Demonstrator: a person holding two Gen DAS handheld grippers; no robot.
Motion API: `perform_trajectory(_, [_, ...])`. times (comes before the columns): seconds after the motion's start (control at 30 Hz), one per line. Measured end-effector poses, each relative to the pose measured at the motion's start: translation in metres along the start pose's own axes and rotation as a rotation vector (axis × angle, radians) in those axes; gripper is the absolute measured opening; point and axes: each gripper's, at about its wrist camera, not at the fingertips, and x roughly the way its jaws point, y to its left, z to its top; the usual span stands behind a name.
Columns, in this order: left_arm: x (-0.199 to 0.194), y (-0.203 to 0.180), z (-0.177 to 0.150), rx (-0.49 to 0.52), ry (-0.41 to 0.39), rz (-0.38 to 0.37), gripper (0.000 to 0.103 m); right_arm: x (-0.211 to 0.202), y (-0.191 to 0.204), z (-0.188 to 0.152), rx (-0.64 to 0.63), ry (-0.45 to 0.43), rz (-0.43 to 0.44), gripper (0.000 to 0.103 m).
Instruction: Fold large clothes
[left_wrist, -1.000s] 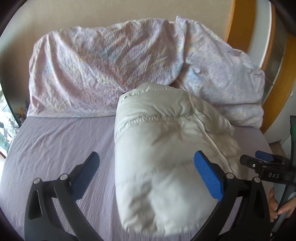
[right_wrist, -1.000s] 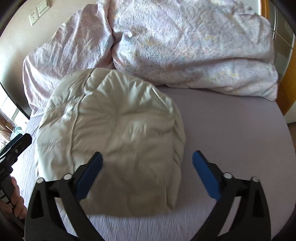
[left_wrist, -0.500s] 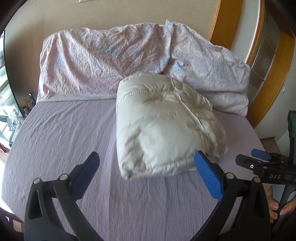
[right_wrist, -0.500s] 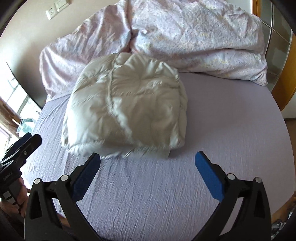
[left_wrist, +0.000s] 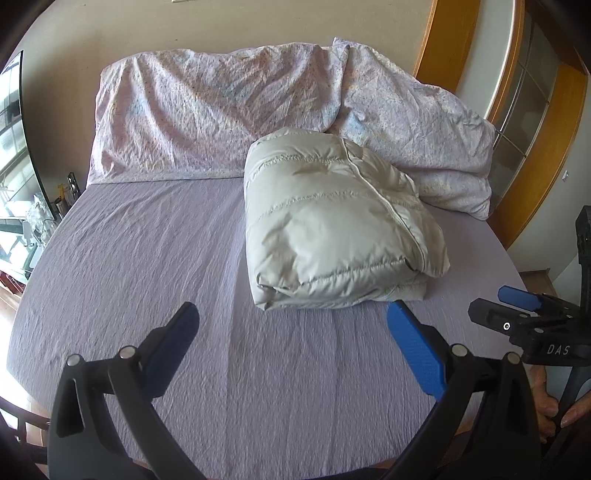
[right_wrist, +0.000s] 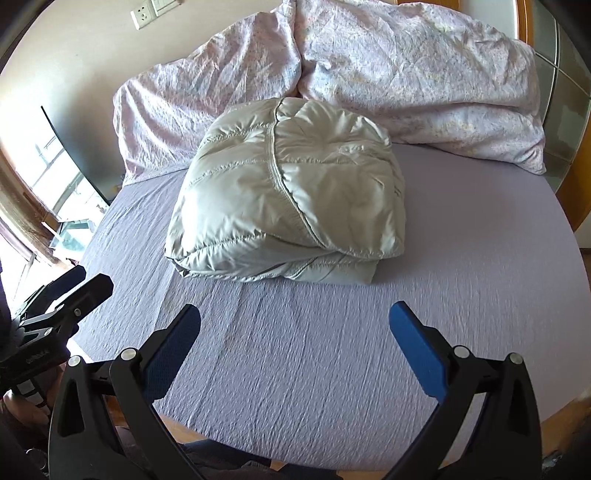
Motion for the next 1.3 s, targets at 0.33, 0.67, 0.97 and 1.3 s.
perform_trajectory(0.33, [0.006,-0.008,-0.006,0.027,0.031,-0.031,0.101,-0.001,-0.008,-0.007,0.053,-0.005,0.009,0.102])
perform_trajectory(0.67, [0.010,-0.013,-0.007,0.039,0.045,-0.050,0.101,-0.002,-0.007,-0.008,0.047,-0.011,0.020,0.102])
perform_trajectory(0.97, [0.009,-0.015,-0.007,0.041,0.034,-0.054,0.101,-0.003,-0.008,-0.007,0.055,-0.021,0.034,0.102])
perform_trajectory(1.3, [0.010,-0.015,-0.007,0.036,0.039,-0.057,0.101,-0.002,-0.010,-0.007,0.058,-0.023,0.044,0.102])
